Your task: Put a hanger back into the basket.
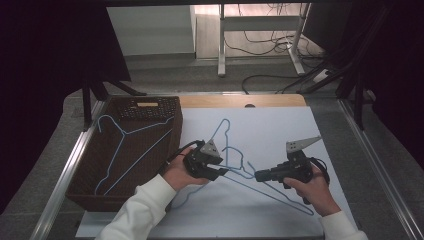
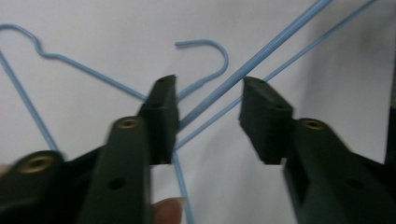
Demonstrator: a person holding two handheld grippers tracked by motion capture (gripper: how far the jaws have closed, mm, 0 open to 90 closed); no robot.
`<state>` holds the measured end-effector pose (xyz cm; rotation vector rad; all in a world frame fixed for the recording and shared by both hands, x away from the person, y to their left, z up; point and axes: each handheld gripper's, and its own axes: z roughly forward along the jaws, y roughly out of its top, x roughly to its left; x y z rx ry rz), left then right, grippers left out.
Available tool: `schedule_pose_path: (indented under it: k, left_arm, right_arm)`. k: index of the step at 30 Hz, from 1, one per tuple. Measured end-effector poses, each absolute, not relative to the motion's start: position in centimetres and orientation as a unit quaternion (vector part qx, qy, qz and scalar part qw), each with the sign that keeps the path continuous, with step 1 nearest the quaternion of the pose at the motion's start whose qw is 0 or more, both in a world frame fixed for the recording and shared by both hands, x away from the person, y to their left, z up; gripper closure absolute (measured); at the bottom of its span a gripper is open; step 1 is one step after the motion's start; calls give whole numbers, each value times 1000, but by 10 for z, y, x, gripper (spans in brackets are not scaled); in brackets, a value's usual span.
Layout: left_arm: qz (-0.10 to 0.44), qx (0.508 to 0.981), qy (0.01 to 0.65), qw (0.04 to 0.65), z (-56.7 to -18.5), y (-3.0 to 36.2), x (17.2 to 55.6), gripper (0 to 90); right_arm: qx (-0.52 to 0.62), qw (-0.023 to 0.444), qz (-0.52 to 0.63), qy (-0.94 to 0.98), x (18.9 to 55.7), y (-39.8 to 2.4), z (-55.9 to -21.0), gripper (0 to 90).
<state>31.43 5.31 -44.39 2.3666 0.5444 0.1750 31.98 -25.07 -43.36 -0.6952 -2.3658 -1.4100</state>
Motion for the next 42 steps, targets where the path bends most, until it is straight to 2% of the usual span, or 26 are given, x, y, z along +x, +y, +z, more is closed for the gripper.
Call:
schedule_pose_path:
  k: [7, 11, 20, 28, 42]
  left_arm:
    - [64, 925, 174, 331, -442, 52, 308, 788]
    - [29, 928, 158, 335, -439, 53, 302, 867]
    - [5, 918, 168, 360, -432, 63, 294, 871]
    - [15, 902, 181, 392, -417, 78, 285, 872]
    - [51, 854, 248, 454, -384, 124, 284, 872]
  right_arm:
    - [-256, 131, -487, -825, 325, -257, -437, 872]
    - [-270, 89, -472, -835, 328, -258, -441, 835]
    - [-310, 58, -496, -809, 336, -273, -445, 714]
    - [-342, 33, -528, -776, 336, -293, -443, 540]
    - [-382, -8, -552, -741, 338, -313, -441, 349]
